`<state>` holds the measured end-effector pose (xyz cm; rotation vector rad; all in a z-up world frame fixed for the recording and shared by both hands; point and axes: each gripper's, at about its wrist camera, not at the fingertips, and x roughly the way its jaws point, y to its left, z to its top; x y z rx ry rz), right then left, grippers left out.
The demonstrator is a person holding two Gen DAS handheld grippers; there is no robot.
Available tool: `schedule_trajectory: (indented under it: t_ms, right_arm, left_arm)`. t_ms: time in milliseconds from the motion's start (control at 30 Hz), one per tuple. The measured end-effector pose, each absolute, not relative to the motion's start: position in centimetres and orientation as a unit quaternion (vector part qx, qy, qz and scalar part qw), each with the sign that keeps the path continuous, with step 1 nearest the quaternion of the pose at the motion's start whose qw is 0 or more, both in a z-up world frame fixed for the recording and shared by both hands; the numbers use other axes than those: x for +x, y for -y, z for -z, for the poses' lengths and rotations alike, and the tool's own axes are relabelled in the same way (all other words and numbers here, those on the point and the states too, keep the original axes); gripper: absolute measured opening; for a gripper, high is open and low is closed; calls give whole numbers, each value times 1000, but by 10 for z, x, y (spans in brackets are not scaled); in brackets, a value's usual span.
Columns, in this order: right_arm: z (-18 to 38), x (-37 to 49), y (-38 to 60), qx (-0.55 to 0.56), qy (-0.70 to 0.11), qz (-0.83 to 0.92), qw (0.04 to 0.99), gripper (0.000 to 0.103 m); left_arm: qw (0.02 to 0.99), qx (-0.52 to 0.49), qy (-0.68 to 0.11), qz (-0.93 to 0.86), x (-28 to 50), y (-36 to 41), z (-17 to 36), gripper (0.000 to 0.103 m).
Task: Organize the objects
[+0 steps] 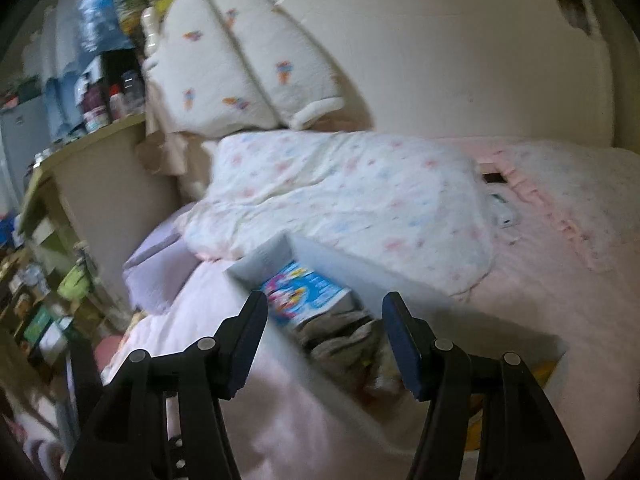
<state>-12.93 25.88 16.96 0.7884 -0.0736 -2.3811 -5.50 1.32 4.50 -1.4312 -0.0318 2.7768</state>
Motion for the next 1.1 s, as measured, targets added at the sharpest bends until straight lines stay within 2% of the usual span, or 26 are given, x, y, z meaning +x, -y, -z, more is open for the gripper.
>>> schedule_trajectory:
  t_ms: [100,167,200,267,300,367,433,733,1100]
  right_arm:
    - [-150,-102,-255,286,5,875,390,60]
    - [-122,-78,-252,270,-43,857,437,60]
    - [-107,-69,-250,269,-64,854,441,60]
    - [-49,-59,-245,314,-110,844,422,71]
    - [-17,-71,-228,423,-155,805,387,73]
    - [-20,-69,-218,371,-166,826,390,75]
    - [2,-71,-199,390,-207,810,386,76]
    - [33,-74,-205,404,-176,814,379,77]
    - [57,-57,-226,393,-175,820,376,77]
  left_arm:
    - [15,-456,11,-890,-51,-12,-41,73]
    - [21,-456,16,-890,-45,-11,-33,73]
    - [22,-460,15,-887,-43,-11,-27,73]
    - [23,-457,-8,-889,-36,-14,-7,76]
    - [24,-435,-20,-900,-29,-17,-6,78]
    - [19,-445,-29,-895,-34,-20,-7,82]
    - [16,-444,-31,-896,-34,-21,-6,83]
    - [-4,-439,-36,-898,-20,-21,-9,83]
    - [-17,-449,-17,-893,-1,-16,-10,84]
